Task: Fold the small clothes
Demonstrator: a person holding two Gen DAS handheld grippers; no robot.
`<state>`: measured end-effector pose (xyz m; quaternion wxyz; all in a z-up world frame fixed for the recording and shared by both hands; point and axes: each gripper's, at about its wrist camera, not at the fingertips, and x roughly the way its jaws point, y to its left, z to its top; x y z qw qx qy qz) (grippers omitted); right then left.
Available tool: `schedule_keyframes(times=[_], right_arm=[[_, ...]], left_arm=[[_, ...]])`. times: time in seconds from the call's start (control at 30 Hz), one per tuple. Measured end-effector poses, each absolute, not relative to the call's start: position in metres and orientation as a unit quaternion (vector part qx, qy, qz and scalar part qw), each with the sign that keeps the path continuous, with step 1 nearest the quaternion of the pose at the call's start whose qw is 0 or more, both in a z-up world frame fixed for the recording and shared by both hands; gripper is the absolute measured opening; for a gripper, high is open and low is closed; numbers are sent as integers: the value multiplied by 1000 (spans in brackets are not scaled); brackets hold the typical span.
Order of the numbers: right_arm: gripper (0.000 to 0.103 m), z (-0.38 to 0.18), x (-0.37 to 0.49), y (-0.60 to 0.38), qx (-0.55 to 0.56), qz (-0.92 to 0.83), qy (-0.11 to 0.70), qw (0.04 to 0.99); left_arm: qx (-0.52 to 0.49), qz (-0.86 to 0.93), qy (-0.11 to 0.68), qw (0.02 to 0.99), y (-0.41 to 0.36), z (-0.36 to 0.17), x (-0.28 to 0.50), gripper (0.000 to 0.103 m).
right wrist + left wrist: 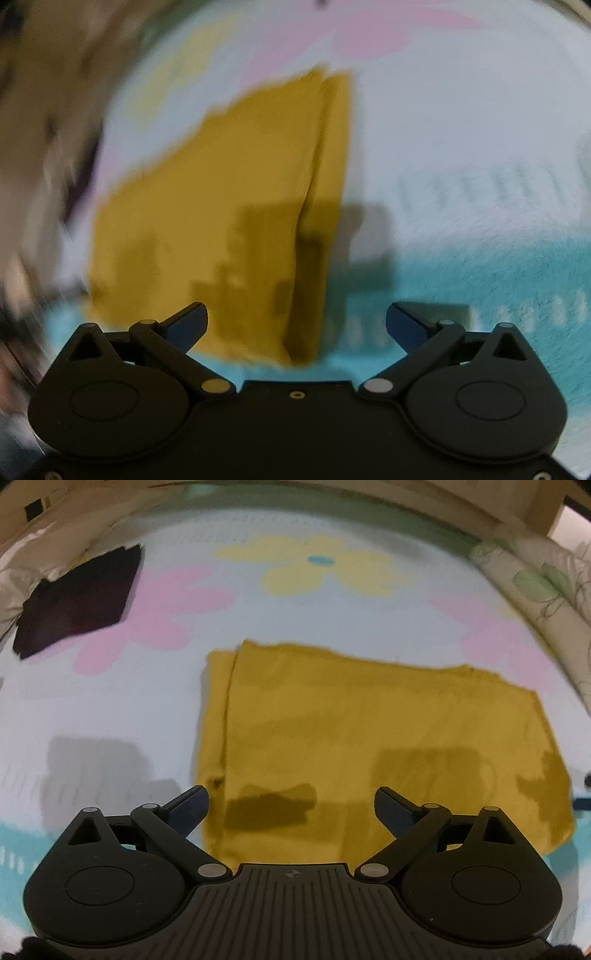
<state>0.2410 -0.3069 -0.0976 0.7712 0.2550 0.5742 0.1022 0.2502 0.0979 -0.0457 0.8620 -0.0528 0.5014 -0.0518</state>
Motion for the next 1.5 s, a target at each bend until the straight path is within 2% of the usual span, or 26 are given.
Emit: schedule_keyframes(times=[0.13, 0.3, 0.67, 1.2, 1.23, 1.3, 1.33, 1.37, 1.5], right_arm=[[103, -98, 254, -338, 336, 81, 517, 783], [103, -116, 271, -334, 377, 103, 500, 773], [103, -129, 307, -291, 381, 213, 494, 752], [103, -125, 302, -281, 359, 203, 510, 754], [97, -124, 302, -281, 360, 199, 512, 754], [65, -119, 300, -278, 331, 181, 520, 767], [35, -115, 300, -275, 304, 168, 526, 776], [27, -114, 299, -273, 284, 153, 536, 780], [26, -109, 294, -270, 274, 132, 535, 788]], left_arm=[[-50, -51, 501, 863, 91, -49, 256, 97], [-40, -52, 510, 858, 88, -58, 264, 97], [-51, -46, 518, 853, 93, -66, 271, 97], [-44, -42, 512, 857, 93, -64, 276, 97], [-45, -42, 512, 857, 94, -63, 275, 97], [-46, -42, 510, 858, 98, -62, 275, 97], [-46, -41, 510, 858, 99, -61, 275, 97], [-46, -42, 509, 858, 101, -61, 274, 97], [-41, -41, 508, 860, 109, -57, 274, 97]])
